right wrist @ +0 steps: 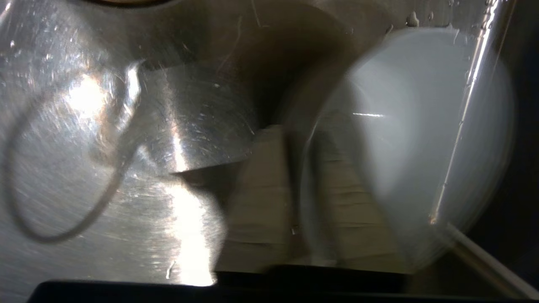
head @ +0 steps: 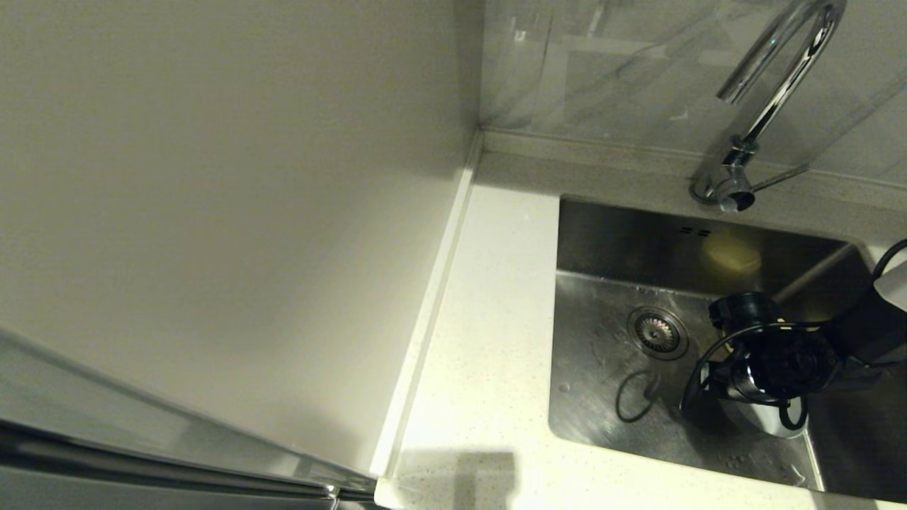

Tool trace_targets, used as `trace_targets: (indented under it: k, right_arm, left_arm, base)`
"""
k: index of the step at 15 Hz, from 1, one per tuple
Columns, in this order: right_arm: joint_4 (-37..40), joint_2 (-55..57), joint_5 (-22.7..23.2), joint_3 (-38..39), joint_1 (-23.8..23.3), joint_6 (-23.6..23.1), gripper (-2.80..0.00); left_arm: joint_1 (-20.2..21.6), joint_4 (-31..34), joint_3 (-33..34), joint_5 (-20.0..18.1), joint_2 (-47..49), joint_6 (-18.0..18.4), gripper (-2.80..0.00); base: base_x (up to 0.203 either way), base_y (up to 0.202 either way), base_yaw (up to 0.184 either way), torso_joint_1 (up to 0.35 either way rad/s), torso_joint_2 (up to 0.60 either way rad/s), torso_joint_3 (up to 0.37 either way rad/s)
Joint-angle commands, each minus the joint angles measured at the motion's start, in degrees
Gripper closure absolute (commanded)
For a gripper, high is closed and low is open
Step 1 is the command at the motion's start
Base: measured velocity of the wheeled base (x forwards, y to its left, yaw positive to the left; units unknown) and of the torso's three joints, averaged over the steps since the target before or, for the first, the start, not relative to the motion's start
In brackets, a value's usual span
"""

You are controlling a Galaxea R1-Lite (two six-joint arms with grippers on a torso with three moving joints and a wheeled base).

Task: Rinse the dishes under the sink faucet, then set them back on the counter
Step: Put a bowl into the sink

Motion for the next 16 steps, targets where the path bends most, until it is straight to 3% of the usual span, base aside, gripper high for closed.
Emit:
trace_targets:
  k: [1, 5, 9, 13, 16]
  right_arm:
    - [-0.1, 0.7, -0.2, -0.8, 0.0, 0.1, -2.80]
    - [0.0, -1.7, -0.2, -0.8, -0.1, 0.3, -2.80]
    - [2.4, -11.5, 0.0, -0.9, 0.0, 0.1, -2.80]
    - [14.8, -26.4, 0.2, -4.4, -0.2, 0.4, -2.80]
    - [34.9, -32.0, -2.5, -13.9, -6.8, 1.8, -2.80]
  left_arm:
    - [-0.1, 0.0, 0.0, 0.0, -0.2, 0.0, 0.00]
    - [0.0, 0.0, 0.0, 0.0, -0.2, 0.0, 0.00]
    - [0.0, 0.0, 0.0, 0.0, -0.2, 0.0, 0.00]
    - [-0.1, 0.0, 0.0, 0.0, -0.2, 0.0, 0.00]
    - [0.0, 0.0, 0.0, 0.0, -0.2, 0.0, 0.00]
  base:
    - [0.000, 0.000, 0.000, 0.000, 0.00, 0.000]
    - [0.000, 0.000, 0.000, 0.000, 0.00, 0.000]
    - [0.000, 0.000, 0.000, 0.000, 0.00, 0.000]
    - [0.000, 0.000, 0.000, 0.000, 0.00, 0.000]
    - [0.000, 0.000, 0.000, 0.000, 0.00, 0.000]
